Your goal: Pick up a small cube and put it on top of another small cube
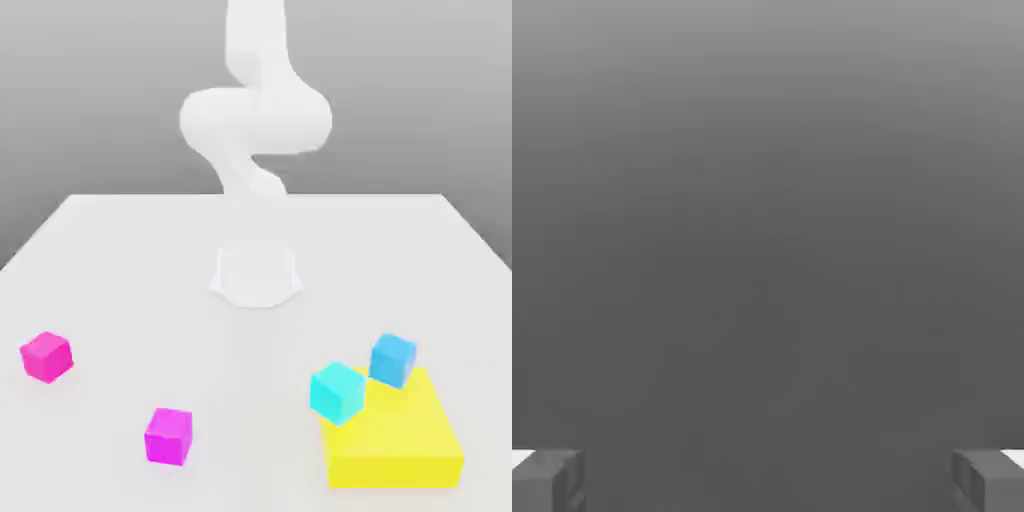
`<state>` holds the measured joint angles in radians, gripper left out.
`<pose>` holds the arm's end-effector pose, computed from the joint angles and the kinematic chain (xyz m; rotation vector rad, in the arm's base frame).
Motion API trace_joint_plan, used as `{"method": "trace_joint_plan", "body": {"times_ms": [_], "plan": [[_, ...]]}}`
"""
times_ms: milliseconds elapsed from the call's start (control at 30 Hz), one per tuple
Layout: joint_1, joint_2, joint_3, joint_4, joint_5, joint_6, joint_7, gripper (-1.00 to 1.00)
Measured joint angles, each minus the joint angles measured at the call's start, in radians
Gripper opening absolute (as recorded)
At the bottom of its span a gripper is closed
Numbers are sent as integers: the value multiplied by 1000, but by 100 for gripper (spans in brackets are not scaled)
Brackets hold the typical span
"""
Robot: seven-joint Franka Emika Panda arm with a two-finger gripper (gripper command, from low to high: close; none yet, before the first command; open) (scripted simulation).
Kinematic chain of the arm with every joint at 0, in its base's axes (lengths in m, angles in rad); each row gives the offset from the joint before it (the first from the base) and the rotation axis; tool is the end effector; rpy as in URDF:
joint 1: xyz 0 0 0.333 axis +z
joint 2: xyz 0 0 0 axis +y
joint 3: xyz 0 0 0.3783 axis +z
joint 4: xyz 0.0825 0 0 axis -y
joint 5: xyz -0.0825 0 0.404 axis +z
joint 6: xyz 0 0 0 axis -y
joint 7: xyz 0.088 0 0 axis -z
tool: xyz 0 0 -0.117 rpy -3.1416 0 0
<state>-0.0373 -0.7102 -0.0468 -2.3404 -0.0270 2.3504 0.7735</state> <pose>0.3658 -0.0385 0.7017 -2.4901 1.1210 -0.9630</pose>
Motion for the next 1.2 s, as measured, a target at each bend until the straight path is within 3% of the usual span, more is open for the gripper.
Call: {"method": "trace_joint_plan", "body": {"times_ms": [367, 600, 733, 900, 933, 1133, 1200], "plan": [[-163, 394, -261, -180, -55, 225, -166, 0], [-283, 656, -423, -293, 40, 369, -363, 0], [-375, 817, -427, -347, 186, 448, -535, 0], [-533, 1002, -238, -317, 402, 574, -708, 0], [-572, 1036, -193, -309, 432, 602, -733, -100], [-591, 1053, -170, -305, 447, 614, -744, -100], [-563, 1022, -205, -313, 415, 591, -719, -100]]}}
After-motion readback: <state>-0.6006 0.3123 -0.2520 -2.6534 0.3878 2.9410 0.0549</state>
